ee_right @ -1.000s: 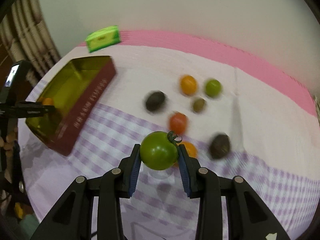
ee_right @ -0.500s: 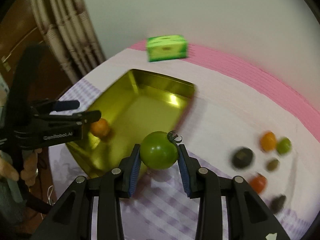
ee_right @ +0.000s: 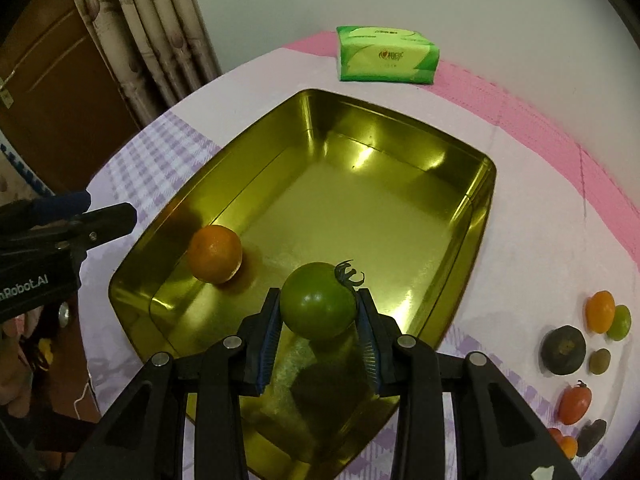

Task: Organize fruits
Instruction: 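Release the orange into the gold tray with the left gripper while the right gripper drops the green tomato there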

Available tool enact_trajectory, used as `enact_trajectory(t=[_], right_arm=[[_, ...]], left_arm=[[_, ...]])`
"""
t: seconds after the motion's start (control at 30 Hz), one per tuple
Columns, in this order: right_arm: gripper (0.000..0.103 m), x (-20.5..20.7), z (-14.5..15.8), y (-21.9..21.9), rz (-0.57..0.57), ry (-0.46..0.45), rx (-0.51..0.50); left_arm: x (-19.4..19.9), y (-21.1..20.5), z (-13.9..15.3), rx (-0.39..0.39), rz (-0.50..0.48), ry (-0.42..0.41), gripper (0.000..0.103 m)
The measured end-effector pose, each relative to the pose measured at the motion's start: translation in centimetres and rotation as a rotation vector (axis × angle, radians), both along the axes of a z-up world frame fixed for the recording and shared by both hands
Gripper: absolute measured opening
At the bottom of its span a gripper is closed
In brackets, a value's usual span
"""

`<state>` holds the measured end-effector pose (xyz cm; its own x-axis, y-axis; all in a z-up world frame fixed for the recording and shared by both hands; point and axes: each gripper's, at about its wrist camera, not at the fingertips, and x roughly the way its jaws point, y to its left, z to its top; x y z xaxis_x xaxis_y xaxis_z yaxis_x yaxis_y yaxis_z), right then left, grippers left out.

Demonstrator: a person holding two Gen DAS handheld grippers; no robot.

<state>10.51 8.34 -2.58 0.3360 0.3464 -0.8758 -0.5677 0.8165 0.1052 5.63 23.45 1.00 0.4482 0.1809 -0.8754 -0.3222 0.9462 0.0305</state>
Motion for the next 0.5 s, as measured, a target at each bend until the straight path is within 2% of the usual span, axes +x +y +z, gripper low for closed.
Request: enact_trajectory(t=[0.5], right_arm=[[0.035,-0.45,-0.67,0.29,0.025,0.004,-0.017]], left_arm=[[0.05,-0.17,-0.42,-0.002,-0.014,0.003,0.071]])
